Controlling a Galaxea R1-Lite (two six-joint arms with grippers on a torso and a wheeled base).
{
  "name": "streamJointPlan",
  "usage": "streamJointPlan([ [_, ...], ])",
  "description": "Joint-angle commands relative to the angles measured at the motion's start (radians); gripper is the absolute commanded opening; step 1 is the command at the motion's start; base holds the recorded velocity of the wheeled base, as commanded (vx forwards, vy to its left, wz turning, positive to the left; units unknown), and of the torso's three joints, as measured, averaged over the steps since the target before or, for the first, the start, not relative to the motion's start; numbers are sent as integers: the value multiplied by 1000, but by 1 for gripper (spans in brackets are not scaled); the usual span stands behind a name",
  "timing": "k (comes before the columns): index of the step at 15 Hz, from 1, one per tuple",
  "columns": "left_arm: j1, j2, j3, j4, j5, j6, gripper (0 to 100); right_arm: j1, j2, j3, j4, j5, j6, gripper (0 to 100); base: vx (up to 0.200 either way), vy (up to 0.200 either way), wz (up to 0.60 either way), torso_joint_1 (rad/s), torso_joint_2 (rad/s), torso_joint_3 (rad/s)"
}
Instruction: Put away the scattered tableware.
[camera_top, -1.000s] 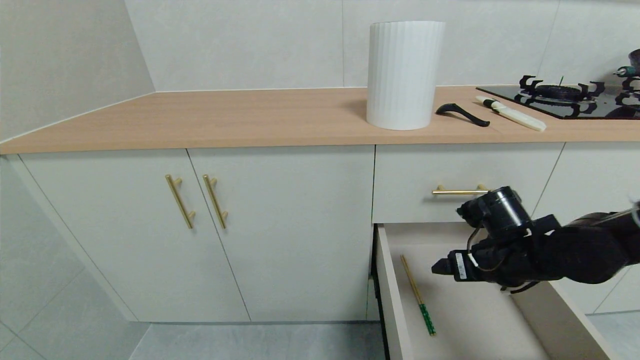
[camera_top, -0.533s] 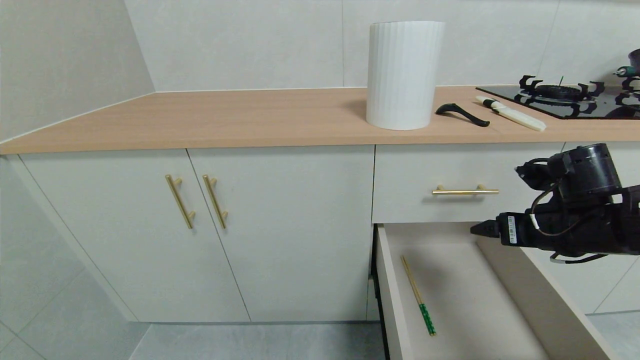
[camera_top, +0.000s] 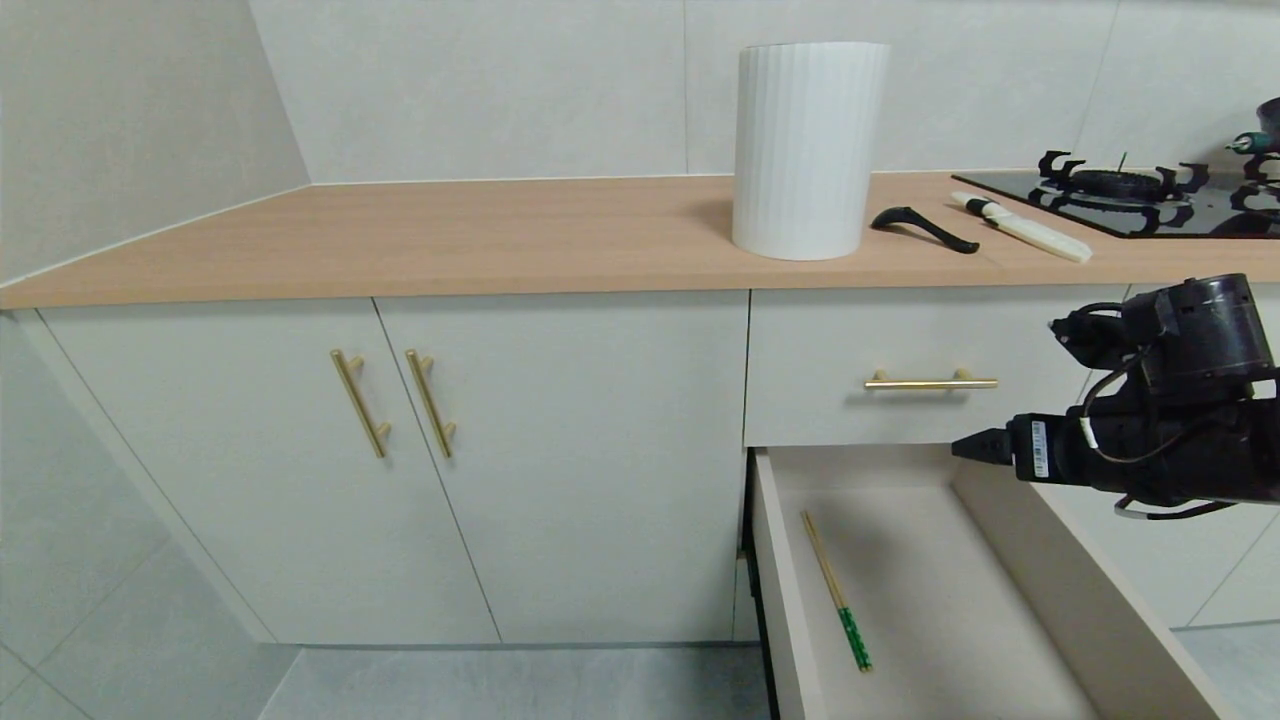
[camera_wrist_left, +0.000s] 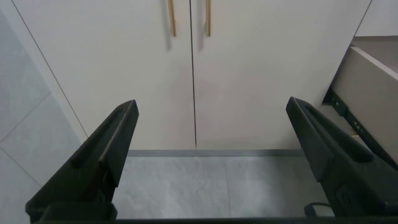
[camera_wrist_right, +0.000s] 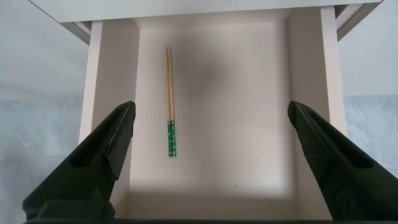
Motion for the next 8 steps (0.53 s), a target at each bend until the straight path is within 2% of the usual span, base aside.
streamJointPlan([
  [1,0,0,0,0,0,0,100,0,-1,3,-1,0,0,100,0,0,0,7,-66,-27],
  [5,0,0,0,0,0,0,100,0,1,4,-1,0,0,100,0,0,0,72,-249,-260],
  [8,0,0,0,0,0,0,100,0,1,7,-1,0,-2,100,0,0,0,118,-533,-308],
])
